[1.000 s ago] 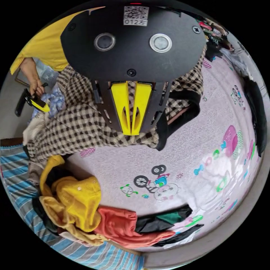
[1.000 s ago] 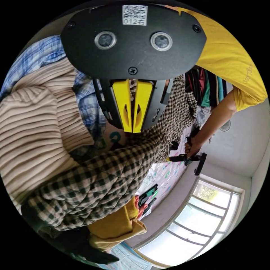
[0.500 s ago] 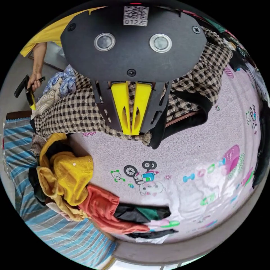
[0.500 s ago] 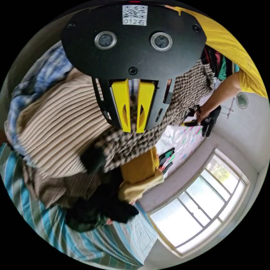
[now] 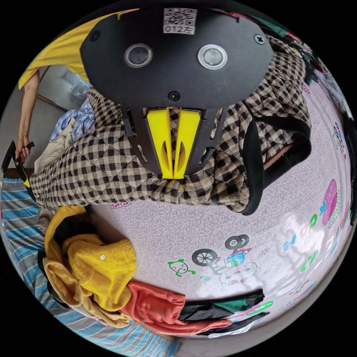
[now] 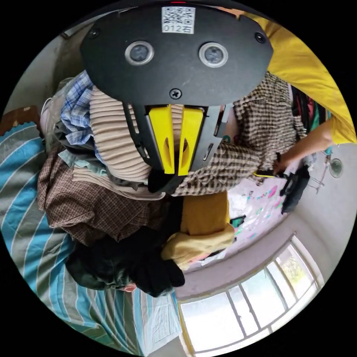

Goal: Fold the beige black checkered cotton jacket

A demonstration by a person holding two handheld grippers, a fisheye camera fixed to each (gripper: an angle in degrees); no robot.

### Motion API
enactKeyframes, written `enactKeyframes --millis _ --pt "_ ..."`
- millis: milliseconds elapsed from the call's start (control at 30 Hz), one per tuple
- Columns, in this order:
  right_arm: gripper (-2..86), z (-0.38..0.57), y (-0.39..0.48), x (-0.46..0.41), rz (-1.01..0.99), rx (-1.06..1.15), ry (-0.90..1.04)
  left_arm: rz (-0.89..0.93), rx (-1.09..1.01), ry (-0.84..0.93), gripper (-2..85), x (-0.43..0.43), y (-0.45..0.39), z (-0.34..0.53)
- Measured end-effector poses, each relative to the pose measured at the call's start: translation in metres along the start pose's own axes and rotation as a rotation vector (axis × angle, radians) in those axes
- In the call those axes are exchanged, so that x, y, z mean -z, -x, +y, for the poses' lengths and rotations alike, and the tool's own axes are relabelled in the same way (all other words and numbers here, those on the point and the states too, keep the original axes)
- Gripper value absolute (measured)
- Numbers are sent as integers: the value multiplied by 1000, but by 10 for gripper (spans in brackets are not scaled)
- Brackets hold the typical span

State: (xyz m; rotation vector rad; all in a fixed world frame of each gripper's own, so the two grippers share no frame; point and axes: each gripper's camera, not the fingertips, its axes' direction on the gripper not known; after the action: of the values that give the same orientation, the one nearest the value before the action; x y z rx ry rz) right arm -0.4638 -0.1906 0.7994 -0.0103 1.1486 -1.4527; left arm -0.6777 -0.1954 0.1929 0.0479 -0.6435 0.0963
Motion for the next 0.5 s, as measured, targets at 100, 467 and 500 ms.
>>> enactKeyframes --millis 100,467,500 --pt "13 -23 -6 60 -181 -31 -99 26 44 -42 4 -2 10 8" --pt "9 -116 149 126 -404 186 -100 161 183 -267 5 66 47 70" --pt "9 -118 156 126 -414 188 -101 179 182 -295 5 74 47 80"
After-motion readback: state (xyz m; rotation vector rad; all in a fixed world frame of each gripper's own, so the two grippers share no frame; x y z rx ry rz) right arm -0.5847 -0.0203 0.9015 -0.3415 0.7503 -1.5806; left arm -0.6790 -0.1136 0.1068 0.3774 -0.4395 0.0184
